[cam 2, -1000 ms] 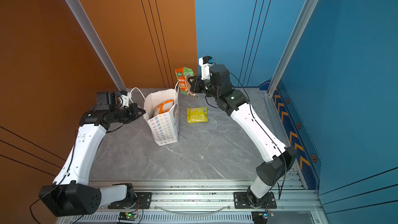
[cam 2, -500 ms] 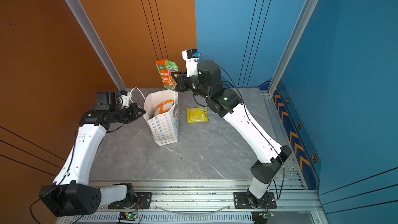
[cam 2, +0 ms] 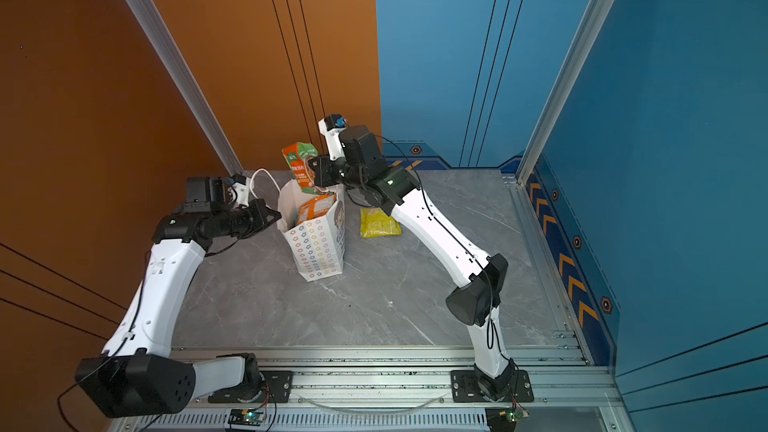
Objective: Place the snacks into the paper bag
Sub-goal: 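Lower the green-red packet into the bag and open the right gripper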
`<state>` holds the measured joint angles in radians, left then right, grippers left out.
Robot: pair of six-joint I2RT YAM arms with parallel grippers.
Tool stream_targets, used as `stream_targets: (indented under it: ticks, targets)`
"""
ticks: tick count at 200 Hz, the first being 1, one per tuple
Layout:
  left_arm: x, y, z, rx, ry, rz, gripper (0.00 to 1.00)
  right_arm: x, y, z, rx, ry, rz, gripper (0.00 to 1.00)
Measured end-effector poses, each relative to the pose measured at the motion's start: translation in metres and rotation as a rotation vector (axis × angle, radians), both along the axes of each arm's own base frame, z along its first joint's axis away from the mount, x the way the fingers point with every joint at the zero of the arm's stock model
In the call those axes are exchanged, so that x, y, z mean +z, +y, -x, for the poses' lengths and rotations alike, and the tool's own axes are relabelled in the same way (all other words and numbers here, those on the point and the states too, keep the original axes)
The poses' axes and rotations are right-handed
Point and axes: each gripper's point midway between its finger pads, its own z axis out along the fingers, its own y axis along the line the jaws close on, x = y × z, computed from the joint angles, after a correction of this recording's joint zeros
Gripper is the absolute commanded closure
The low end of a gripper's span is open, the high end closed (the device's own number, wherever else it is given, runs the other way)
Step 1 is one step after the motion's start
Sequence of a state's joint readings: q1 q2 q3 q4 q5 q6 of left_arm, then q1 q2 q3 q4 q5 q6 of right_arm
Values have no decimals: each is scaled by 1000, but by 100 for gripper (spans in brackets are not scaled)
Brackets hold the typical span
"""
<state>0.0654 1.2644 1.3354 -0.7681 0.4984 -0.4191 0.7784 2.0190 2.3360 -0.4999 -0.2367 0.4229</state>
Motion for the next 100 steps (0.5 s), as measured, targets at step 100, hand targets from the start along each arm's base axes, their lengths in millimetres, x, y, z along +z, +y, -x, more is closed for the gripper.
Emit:
stream_targets:
  ticks: [100]
  targets:
    - [0, 0, 0, 0, 0, 0, 99, -54, 36, 5, 150, 159, 8, 100]
